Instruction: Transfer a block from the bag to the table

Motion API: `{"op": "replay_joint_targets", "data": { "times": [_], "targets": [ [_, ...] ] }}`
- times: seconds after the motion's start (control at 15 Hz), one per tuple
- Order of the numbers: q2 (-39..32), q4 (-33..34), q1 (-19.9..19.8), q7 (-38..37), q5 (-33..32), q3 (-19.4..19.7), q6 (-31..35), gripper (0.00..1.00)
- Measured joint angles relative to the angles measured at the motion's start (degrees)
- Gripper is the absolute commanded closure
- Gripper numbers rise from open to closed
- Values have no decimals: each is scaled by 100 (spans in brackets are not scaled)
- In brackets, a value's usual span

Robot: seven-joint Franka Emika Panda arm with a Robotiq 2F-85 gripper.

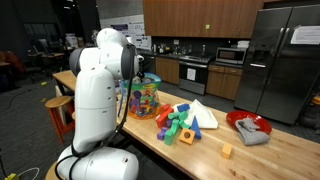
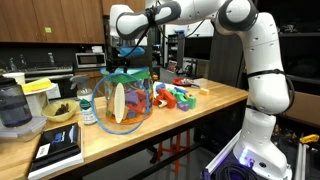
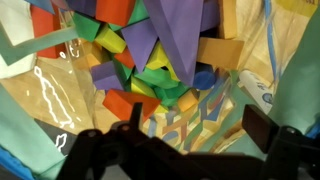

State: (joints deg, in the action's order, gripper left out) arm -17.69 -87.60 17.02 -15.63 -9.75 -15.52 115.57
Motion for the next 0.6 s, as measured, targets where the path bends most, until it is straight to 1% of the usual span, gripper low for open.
{"op": "replay_joint_targets", "data": {
  "times": [0.27,0.6],
  "targets": [
    [-30,-152,21,42,64,59,-5,0],
    [-12,-570,21,-65,436,130,33,0]
  ]
}}
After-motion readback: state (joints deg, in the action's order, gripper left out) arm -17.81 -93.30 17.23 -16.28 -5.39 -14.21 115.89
